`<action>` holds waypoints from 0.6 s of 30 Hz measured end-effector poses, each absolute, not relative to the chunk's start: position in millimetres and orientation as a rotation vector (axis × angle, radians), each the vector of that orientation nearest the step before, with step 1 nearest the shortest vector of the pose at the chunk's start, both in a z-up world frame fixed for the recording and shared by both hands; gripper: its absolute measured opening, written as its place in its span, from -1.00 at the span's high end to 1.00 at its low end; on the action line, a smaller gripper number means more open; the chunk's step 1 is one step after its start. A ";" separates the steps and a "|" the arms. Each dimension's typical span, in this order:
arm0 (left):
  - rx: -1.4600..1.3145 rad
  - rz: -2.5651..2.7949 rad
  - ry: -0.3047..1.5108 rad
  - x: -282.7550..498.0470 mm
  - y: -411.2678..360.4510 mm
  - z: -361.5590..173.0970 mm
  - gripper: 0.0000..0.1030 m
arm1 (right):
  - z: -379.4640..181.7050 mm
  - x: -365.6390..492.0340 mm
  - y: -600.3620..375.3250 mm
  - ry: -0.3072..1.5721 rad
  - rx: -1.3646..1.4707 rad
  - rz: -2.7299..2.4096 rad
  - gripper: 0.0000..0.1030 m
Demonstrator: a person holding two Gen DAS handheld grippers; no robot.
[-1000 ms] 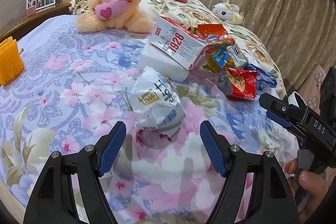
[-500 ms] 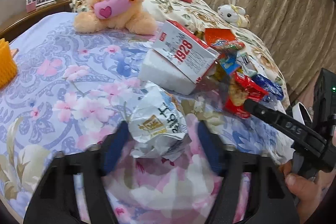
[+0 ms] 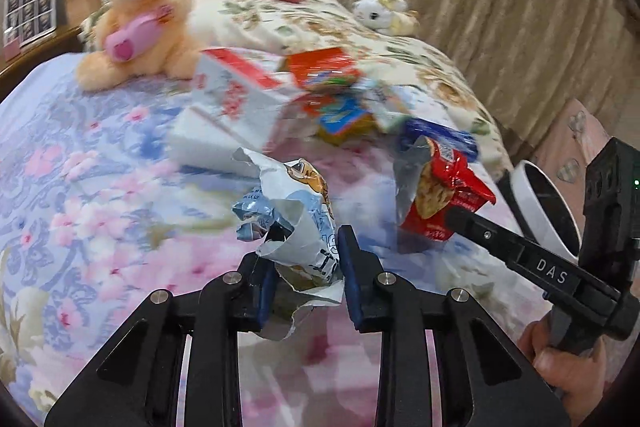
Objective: Collect trash
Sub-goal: 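Grasp the white wrapper with the left tool while the right tool grasps the red chip bag, then carry both wrappers over the bin and open both tools to drop them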
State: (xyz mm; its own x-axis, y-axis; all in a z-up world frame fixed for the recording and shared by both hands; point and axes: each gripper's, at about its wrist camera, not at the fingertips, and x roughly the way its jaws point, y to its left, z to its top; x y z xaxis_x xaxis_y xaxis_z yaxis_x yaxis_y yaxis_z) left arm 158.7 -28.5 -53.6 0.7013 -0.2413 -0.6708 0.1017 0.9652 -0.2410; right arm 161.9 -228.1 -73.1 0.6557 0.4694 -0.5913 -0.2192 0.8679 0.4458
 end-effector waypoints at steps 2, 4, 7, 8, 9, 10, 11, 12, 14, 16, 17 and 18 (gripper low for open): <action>-0.180 -0.217 0.771 158.8 -39.9 -51.4 0.49 | -71.3 155.3 -239.2 0.755 0.364 0.383 0.86; -0.171 -0.244 0.773 158.6 -51.1 -49.8 0.49 | -69.3 148.5 -249.8 0.747 0.373 0.365 0.86; -0.157 -0.281 0.775 159.3 -66.9 -47.6 0.49 | -67.1 138.8 -268.8 0.736 0.392 0.336 0.86; -0.152 -0.294 0.776 159.0 -72.2 -47.0 0.49 | -66.5 135.7 -274.0 0.733 0.397 0.326 0.86; -0.148 -0.307 0.776 158.4 -77.0 -46.5 0.49 | -66.3 133.3 -278.2 0.731 0.401 0.319 0.86; -0.143 -0.315 0.776 157.5 -81.4 -46.2 0.49 | -65.9 130.0 -284.8 0.726 0.408 0.307 0.86; -0.138 -0.325 0.776 157.2 -86.0 -45.9 0.49 | -65.4 127.5 -289.2 0.723 0.413 0.298 0.86; -0.135 -0.336 0.777 157.3 -91.4 -45.6 0.49 | -65.1 125.0 -293.1 0.718 0.417 0.290 0.86; -0.131 -0.354 0.781 155.5 -99.2 -45.2 0.49 | -63.8 119.3 -303.6 0.708 0.430 0.270 0.86; -0.119 -0.375 0.782 155.0 -108.4 -44.2 0.49 | -62.4 113.7 -314.2 0.700 0.441 0.251 0.86; -0.113 -0.384 0.782 154.3 -112.8 -43.7 0.49 | -61.6 111.2 -318.4 0.698 0.443 0.243 0.86; -0.108 -0.394 0.782 153.9 -117.3 -43.0 0.49 | -61.0 108.7 -323.8 0.695 0.446 0.234 0.86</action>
State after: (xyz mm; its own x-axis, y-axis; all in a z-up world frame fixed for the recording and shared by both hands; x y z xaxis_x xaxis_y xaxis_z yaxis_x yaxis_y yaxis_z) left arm 153.9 -117.3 -43.0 0.6409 -0.3844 -0.6645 0.3050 0.9219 -0.2391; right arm 108.7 -323.8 -61.0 0.7473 0.3519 -0.5637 -0.0604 0.8807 0.4698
